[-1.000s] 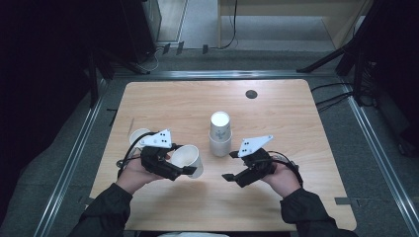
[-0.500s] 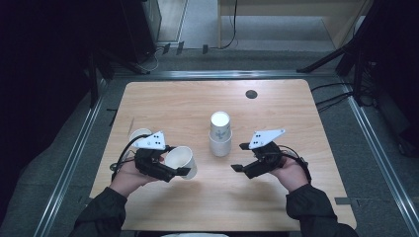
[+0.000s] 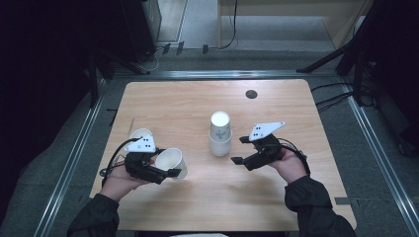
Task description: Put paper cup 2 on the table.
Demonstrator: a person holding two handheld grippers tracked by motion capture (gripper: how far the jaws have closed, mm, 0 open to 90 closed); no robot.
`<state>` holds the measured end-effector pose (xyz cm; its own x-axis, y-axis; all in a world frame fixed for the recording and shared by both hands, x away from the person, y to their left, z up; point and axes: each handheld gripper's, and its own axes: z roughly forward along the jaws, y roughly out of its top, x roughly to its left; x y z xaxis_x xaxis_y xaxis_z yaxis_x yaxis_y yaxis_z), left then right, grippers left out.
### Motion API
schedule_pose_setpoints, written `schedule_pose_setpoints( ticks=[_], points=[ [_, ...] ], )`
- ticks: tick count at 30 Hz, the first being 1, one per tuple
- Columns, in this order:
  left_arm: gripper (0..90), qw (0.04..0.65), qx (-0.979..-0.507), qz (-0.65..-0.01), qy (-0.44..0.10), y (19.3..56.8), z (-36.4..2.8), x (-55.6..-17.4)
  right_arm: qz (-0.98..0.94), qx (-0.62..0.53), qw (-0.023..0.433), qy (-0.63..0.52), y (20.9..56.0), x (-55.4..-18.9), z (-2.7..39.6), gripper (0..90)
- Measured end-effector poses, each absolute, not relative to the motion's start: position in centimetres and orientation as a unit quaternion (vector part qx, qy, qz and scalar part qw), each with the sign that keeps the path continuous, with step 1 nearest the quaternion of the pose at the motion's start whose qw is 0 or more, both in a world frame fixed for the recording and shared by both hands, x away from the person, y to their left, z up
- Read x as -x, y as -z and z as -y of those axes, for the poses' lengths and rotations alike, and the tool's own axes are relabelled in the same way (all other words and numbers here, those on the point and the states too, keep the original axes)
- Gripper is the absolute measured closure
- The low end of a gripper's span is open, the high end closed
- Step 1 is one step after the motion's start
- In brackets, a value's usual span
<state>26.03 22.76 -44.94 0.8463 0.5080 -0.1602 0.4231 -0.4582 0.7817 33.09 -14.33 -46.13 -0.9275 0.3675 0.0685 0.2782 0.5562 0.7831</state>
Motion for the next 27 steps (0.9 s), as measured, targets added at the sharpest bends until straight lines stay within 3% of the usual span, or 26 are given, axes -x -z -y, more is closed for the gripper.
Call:
schedule_pose_setpoints(
  ticks=[27],
  points=[
    [24.1, 0.414, -0.853, -0.308, -0.078, 46.7, -28.3, -25.7, -0.874, -0.222, 0.067, -0.427, 46.1, -35.2, 15.3, 21.9]
  ],
)
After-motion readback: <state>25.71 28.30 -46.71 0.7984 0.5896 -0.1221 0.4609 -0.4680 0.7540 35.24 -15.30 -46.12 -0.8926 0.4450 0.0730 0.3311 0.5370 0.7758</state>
